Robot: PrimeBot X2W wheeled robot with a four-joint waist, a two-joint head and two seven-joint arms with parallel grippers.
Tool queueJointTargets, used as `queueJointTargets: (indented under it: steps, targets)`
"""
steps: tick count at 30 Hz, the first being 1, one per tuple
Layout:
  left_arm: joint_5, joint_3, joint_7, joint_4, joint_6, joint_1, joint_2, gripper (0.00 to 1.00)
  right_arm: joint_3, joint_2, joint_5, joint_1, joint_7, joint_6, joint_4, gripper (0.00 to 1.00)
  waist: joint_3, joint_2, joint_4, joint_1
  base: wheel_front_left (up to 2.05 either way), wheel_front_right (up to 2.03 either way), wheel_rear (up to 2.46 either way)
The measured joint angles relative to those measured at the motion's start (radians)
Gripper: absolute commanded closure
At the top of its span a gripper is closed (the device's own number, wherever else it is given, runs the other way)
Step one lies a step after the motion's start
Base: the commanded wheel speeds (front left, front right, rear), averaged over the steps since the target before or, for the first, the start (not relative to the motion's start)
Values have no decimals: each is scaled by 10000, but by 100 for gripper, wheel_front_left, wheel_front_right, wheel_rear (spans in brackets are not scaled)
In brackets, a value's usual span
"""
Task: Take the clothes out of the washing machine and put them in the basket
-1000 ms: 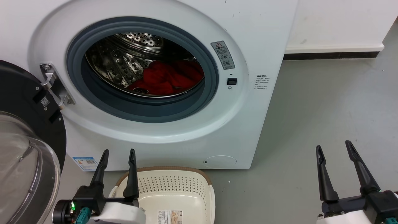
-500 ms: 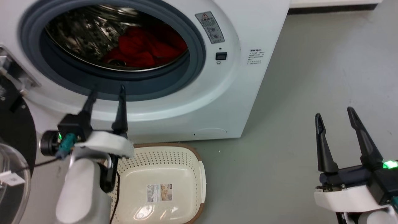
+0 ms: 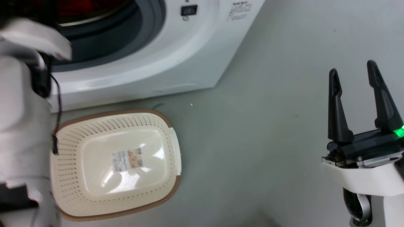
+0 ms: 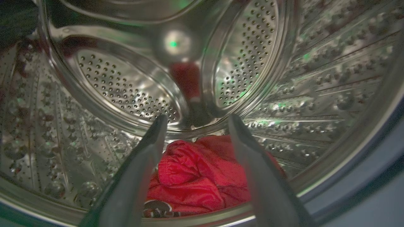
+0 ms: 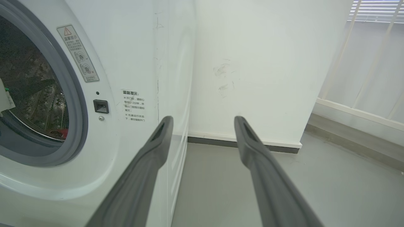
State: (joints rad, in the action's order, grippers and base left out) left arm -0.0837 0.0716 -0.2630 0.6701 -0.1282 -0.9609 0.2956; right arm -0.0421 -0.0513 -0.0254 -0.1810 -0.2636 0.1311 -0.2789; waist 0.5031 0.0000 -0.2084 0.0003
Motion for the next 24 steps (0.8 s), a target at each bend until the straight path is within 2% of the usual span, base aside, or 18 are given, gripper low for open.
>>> queueJointTargets:
  steps: [5,12,19,24]
  targets:
    - [128,-291,295,1463,-2,-1918,656,0,-73,4,-359,-427,0,0,-366,0,1016,0,-498,0,0,0,0]
    - [439,-1124,1825,2675,-10,-4368,1432,0,-196,2,-669,-731,0,0,-823,0,2346,0,-1005,0,0,0,0]
    - [-259,-2585,3733,3486,-12,-5925,1749,0,-217,2,-894,-843,0,0,-907,0,3287,0,-1309,-1,0,0,0]
    - [-723,-3593,5494,3923,-10,-6731,2105,0,-332,4,-913,-867,0,0,-1009,0,3587,0,-1401,-1,0,0,0]
